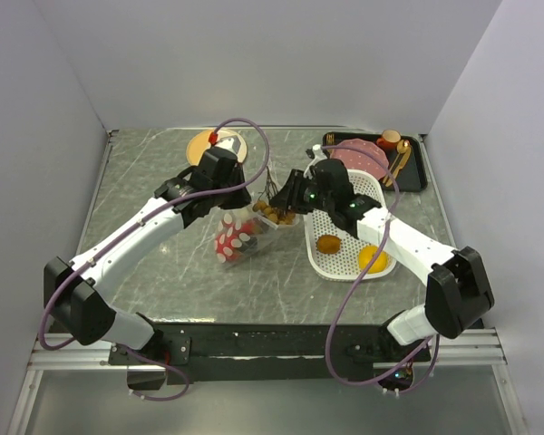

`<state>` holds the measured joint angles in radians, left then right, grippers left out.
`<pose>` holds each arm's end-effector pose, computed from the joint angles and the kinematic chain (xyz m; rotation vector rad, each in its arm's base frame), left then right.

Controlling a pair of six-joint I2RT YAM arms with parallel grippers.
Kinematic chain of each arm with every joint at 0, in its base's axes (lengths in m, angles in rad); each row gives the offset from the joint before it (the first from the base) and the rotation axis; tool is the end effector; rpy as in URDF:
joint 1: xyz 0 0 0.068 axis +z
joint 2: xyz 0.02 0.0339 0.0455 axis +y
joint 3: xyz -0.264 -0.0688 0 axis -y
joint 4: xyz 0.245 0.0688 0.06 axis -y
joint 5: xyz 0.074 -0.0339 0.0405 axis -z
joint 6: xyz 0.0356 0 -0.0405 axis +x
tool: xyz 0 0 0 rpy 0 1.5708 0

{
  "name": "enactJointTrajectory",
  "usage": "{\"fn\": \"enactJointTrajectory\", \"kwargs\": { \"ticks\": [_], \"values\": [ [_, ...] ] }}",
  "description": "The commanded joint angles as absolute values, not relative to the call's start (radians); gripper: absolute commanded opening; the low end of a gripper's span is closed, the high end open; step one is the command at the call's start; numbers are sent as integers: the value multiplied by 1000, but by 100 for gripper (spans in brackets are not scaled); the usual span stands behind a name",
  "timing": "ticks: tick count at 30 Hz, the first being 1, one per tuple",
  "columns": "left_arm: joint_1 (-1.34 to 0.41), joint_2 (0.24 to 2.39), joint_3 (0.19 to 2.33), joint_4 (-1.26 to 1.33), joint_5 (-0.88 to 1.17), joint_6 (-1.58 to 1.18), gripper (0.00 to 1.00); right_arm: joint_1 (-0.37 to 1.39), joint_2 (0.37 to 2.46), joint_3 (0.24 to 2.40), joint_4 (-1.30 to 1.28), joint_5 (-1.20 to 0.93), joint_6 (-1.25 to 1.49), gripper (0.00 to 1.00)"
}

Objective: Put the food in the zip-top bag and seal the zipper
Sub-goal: Place the fake fruit in the zipper food storage bag.

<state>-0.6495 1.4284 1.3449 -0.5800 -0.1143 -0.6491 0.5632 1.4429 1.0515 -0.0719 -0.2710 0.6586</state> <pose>0.2556 -0.1890 0.3468 -0.0635 2.2920 -0.5712 0.2761 0.1856 0.2889 -0.0793 2.1779 1.0127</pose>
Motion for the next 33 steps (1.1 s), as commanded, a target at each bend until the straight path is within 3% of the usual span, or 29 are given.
{"fn": "enactJointTrajectory", "kwargs": {
  "ticks": [1, 11, 18, 25, 33],
  "values": [
    [-646, 1388, 1362, -537, -121, -658, 1, 587, 1468, 1146, -139, -258, 568, 40],
    [-646, 1404, 1388, -535, -124, -655, 1, 637, 1545, 1262, -339, -330, 476, 43],
    [-646, 1391, 1382, -538, -143, -658, 1, 638, 1551, 1287, -402, -285, 451, 63],
    [-638, 1319, 1367, -528, -215, -655, 1, 634, 1441, 1296, -426, -79, 454, 66],
    [-603, 1324, 1312, -483, -49, -618, 1, 597, 1266, 1201, -396, 242, 552, 68]
  ]
}}
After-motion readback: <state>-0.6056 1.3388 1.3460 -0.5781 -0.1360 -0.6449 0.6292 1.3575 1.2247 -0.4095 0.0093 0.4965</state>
